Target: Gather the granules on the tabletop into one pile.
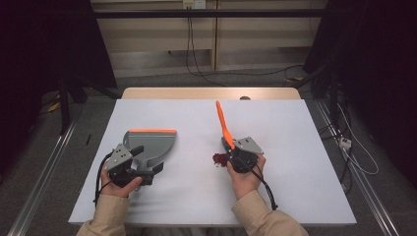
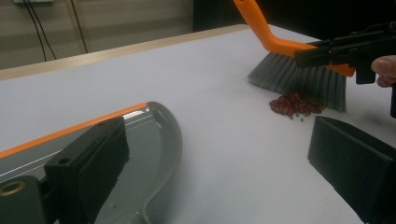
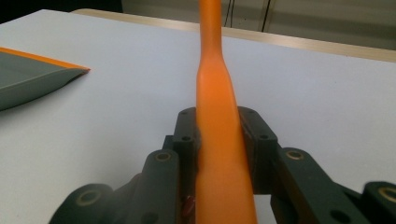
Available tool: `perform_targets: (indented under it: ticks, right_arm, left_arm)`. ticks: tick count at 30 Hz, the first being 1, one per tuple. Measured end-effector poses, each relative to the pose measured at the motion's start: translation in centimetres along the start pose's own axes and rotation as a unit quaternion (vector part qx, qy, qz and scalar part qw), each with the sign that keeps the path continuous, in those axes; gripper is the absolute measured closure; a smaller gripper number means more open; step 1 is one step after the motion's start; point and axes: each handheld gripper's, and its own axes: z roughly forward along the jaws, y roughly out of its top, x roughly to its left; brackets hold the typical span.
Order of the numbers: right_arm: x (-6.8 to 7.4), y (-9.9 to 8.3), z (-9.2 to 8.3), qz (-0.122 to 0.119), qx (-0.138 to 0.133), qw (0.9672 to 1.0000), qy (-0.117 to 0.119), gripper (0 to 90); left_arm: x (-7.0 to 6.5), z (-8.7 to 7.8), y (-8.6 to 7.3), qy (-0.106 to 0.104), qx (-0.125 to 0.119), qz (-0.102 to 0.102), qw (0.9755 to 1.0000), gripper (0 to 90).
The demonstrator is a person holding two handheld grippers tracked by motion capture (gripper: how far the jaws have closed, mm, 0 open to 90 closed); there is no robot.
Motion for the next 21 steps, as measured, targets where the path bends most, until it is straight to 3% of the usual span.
perform_targets:
  ticks: [9, 21]
  right_arm:
    - [-1.7, 0.3, -0.4, -0.003, 0.0, 1.0, -0.007, 71.3]
    - [-6.0, 0.4, -1.2, -0.011, 0.045, 0.9989, 0.0, 71.2]
  left_arm:
    - [0.0, 0.0, -0.1, 0.001, 0.001, -0.002, 1.0, 5.0]
    - [0.0, 0.0, -0.1, 0.003, 0.001, -0.003, 1.0, 5.0]
